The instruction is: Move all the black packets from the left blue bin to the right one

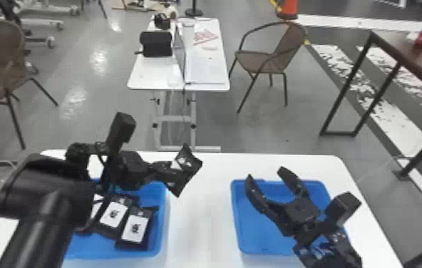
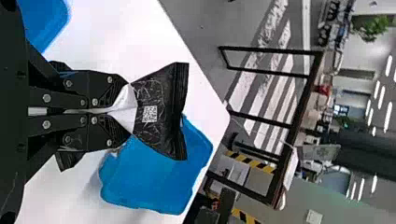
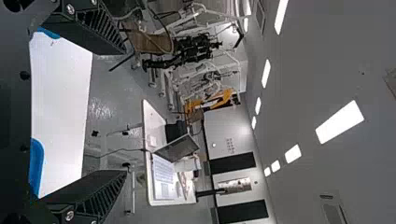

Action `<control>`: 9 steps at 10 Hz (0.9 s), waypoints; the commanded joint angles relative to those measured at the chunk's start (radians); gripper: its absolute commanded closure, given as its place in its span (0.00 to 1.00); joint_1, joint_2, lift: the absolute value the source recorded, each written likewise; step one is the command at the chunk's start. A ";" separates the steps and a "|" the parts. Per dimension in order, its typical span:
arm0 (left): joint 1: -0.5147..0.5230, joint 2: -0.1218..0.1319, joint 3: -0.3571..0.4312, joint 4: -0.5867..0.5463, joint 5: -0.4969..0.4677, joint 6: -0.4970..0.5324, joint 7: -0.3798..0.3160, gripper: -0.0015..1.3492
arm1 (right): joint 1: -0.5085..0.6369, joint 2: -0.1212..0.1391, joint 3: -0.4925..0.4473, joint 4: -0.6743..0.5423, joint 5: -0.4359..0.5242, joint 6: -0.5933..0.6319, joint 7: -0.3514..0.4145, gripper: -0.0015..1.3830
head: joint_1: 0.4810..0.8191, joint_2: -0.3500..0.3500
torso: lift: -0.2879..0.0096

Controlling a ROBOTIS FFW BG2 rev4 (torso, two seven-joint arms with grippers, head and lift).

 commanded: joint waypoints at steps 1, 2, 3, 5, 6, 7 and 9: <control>-0.051 -0.004 -0.070 0.184 0.112 -0.238 0.076 0.89 | -0.040 0.001 0.002 0.022 -0.003 0.004 0.018 0.08 | 0.63 0.32 | 0.97; -0.058 -0.010 -0.088 0.248 0.161 -0.310 0.119 0.89 | -0.071 0.001 0.006 0.040 -0.002 0.004 0.030 0.08 | 0.63 0.30 | 0.97; -0.056 -0.016 -0.099 0.271 0.184 -0.342 0.136 0.89 | -0.097 0.001 0.009 0.059 -0.002 0.004 0.032 0.08 | 0.63 0.28 | 0.97; -0.067 -0.021 -0.128 0.279 0.219 -0.356 0.160 0.89 | -0.125 0.009 0.014 0.076 -0.005 0.008 0.032 0.08 | 0.63 0.25 | 0.97; -0.076 -0.022 -0.140 0.288 0.244 -0.359 0.163 0.89 | -0.141 0.011 0.028 0.088 -0.005 0.030 0.032 0.08 | 0.63 0.24 | 0.97; -0.087 -0.026 -0.156 0.303 0.262 -0.360 0.165 0.89 | -0.164 0.011 0.042 0.108 -0.006 0.031 0.043 0.08 | 0.63 0.24 | 0.97; -0.099 -0.026 -0.174 0.331 0.279 -0.360 0.166 0.89 | -0.189 0.011 0.069 0.114 -0.013 0.031 0.047 0.08 | 0.63 0.25 | 0.97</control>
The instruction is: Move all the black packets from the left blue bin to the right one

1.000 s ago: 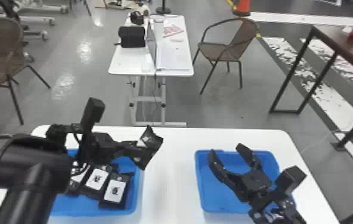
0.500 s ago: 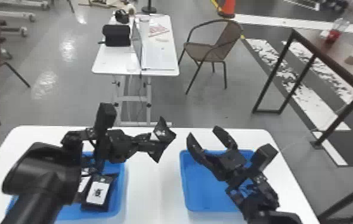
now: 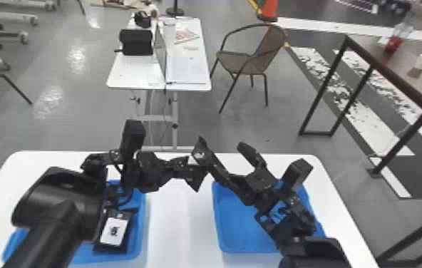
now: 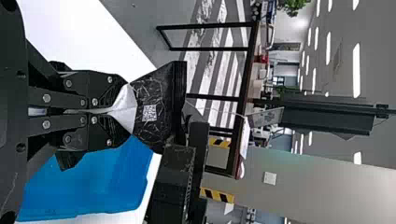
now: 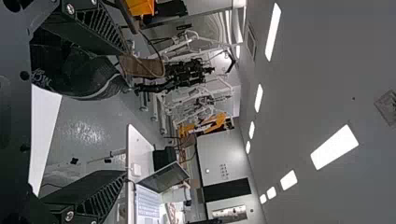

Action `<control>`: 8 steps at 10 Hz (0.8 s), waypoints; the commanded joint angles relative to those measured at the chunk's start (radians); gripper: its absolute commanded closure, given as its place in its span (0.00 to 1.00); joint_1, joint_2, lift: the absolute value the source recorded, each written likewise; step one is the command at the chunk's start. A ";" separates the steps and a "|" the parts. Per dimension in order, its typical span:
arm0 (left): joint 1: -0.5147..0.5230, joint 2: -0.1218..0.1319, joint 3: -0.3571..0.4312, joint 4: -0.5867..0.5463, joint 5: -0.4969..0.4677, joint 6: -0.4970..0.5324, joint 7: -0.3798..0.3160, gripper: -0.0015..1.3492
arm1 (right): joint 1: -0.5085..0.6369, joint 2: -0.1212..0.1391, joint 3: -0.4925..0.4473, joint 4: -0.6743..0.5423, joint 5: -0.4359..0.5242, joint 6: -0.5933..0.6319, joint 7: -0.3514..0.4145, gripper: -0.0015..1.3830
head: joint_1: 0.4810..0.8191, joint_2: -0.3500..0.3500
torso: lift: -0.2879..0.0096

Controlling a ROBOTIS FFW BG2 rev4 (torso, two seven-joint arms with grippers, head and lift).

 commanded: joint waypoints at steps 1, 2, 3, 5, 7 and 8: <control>-0.002 -0.003 -0.002 0.009 0.005 0.000 0.000 0.89 | -0.007 0.000 0.023 0.000 -0.012 0.000 0.001 0.08 | 0.63 0.26 | 0.97; -0.002 -0.003 -0.002 0.009 0.008 0.000 0.000 0.89 | -0.007 0.003 0.029 -0.001 -0.015 0.000 0.001 0.08 | 0.63 0.27 | 0.97; -0.002 -0.003 -0.002 0.009 0.010 -0.001 0.003 0.89 | -0.006 0.003 0.046 0.003 -0.021 0.008 0.003 0.08 | 0.63 0.28 | 0.97; -0.005 -0.003 -0.009 0.010 0.031 -0.001 0.006 0.89 | -0.024 0.006 0.084 0.041 -0.040 0.020 0.008 0.22 | 0.63 0.30 | 0.97; -0.005 -0.003 -0.016 0.016 0.042 0.003 0.006 0.89 | -0.050 0.017 0.084 0.060 -0.049 0.020 0.006 0.73 | 0.63 0.32 | 0.97; -0.003 -0.003 -0.016 0.018 0.050 0.003 0.006 0.89 | -0.053 0.015 0.083 0.063 -0.047 -0.001 0.006 0.86 | 0.63 0.32 | 0.97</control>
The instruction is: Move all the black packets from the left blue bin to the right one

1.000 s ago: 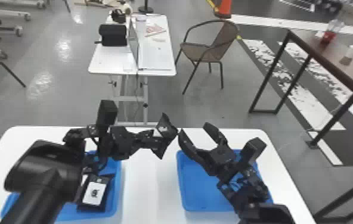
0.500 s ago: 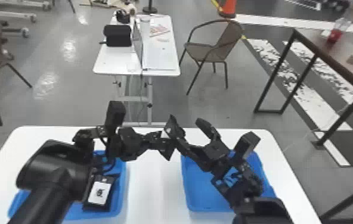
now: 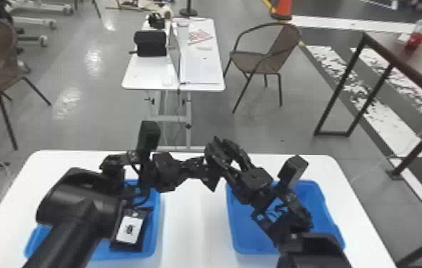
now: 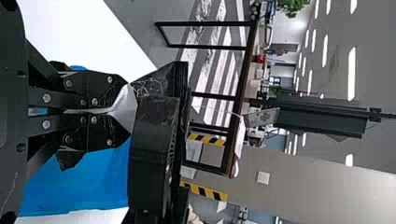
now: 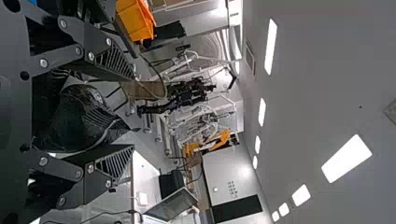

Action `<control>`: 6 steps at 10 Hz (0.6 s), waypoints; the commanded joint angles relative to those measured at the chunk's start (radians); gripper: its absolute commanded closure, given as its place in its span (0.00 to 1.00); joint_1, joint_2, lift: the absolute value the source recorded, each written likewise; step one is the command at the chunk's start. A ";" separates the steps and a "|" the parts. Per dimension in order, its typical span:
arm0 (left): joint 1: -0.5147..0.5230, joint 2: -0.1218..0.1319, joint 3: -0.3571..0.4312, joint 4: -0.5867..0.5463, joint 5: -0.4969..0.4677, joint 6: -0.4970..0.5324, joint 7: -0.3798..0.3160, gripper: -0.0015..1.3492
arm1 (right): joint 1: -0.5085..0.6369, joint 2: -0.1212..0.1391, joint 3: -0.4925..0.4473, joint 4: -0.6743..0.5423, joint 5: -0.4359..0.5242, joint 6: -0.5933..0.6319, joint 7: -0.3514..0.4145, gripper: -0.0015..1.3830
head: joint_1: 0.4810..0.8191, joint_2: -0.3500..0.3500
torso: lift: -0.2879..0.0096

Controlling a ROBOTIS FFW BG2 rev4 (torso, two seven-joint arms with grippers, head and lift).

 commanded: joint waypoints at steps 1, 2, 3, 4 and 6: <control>0.003 -0.003 0.002 0.001 0.006 -0.001 0.003 0.89 | 0.000 0.001 -0.001 0.016 -0.019 -0.033 0.000 0.92 | 0.63 0.32 | 0.97; 0.003 -0.003 0.003 0.001 0.009 -0.004 0.009 0.89 | 0.008 0.000 0.001 0.016 -0.036 -0.033 0.001 0.92 | 0.63 0.32 | 0.97; 0.005 -0.003 0.008 0.001 0.010 -0.012 0.014 0.89 | 0.014 0.000 0.004 0.022 -0.061 -0.033 0.011 0.92 | 0.63 0.32 | 0.97; 0.005 -0.003 0.009 0.001 0.012 -0.021 0.020 0.89 | 0.014 0.000 0.018 0.034 -0.094 -0.028 0.037 0.92 | 0.63 0.32 | 0.97; 0.009 -0.003 0.014 0.001 0.020 -0.029 0.032 0.87 | 0.011 0.001 0.030 0.039 -0.099 -0.027 0.050 0.92 | 0.63 0.34 | 0.97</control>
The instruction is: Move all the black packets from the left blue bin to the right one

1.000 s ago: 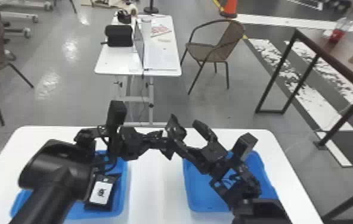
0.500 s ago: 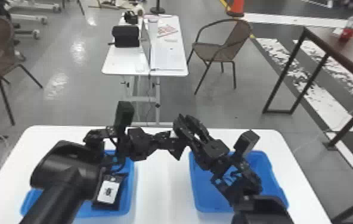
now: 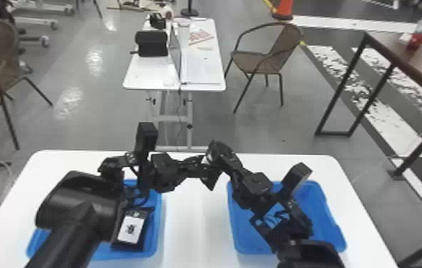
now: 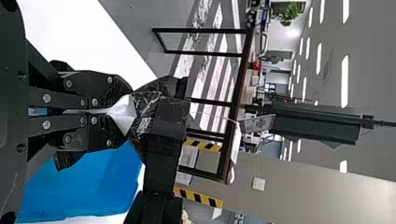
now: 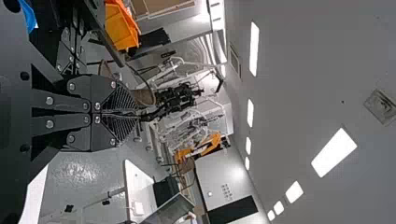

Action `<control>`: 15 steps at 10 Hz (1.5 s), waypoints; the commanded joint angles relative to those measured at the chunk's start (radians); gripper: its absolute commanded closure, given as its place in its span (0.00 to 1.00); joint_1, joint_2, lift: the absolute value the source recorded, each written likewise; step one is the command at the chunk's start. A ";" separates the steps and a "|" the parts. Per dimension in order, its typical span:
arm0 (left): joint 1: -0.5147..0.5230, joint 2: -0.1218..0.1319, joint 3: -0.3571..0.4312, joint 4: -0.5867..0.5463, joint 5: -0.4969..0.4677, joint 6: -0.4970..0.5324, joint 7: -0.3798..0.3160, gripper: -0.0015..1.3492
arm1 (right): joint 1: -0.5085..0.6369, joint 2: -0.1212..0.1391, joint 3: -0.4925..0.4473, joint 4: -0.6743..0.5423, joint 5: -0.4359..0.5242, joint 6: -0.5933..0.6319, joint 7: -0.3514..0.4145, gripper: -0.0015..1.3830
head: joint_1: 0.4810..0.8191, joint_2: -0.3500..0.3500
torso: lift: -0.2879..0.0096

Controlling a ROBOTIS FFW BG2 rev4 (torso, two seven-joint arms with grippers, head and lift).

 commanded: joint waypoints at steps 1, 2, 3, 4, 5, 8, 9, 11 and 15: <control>0.011 -0.003 0.004 0.000 0.017 -0.003 0.023 0.72 | -0.006 0.000 0.002 0.002 -0.010 -0.001 0.014 0.92 | 0.63 0.34 | 0.97; 0.028 -0.003 0.022 0.000 0.031 0.009 0.043 0.50 | -0.010 -0.002 0.000 0.004 -0.024 -0.009 0.014 0.92 | 0.63 0.35 | 0.97; 0.042 -0.003 0.044 -0.002 0.035 0.029 0.051 0.32 | -0.015 -0.009 -0.009 0.005 -0.035 -0.018 0.014 0.92 | 0.63 0.35 | 0.97; 0.052 -0.003 0.060 -0.002 0.038 0.031 0.062 0.19 | -0.016 -0.012 -0.038 0.008 -0.032 -0.023 0.014 0.92 | 0.63 0.36 | 0.97; 0.068 -0.003 0.088 -0.003 0.040 0.028 0.063 0.12 | -0.027 -0.012 -0.083 0.030 -0.030 -0.023 0.014 0.92 | 0.63 0.35 | 0.97; 0.189 -0.003 0.211 -0.146 0.051 0.054 0.071 0.10 | -0.052 -0.049 -0.170 0.163 -0.024 -0.023 0.012 0.92 | 0.63 0.31 | 0.97; 0.256 -0.003 0.255 -0.250 0.061 0.074 0.088 0.10 | -0.053 -0.052 -0.198 0.214 -0.020 -0.026 0.012 0.92 | 0.63 0.30 | 0.97; 0.391 -0.003 0.347 -0.448 0.103 0.127 0.149 0.09 | -0.053 -0.052 -0.275 0.311 0.028 -0.041 0.004 0.92 | 0.63 0.31 | 0.97; 0.502 -0.003 0.487 -0.592 0.025 0.207 0.164 0.09 | -0.012 -0.062 -0.339 0.340 0.043 -0.072 -0.131 0.32 | 0.63 0.34 | 0.97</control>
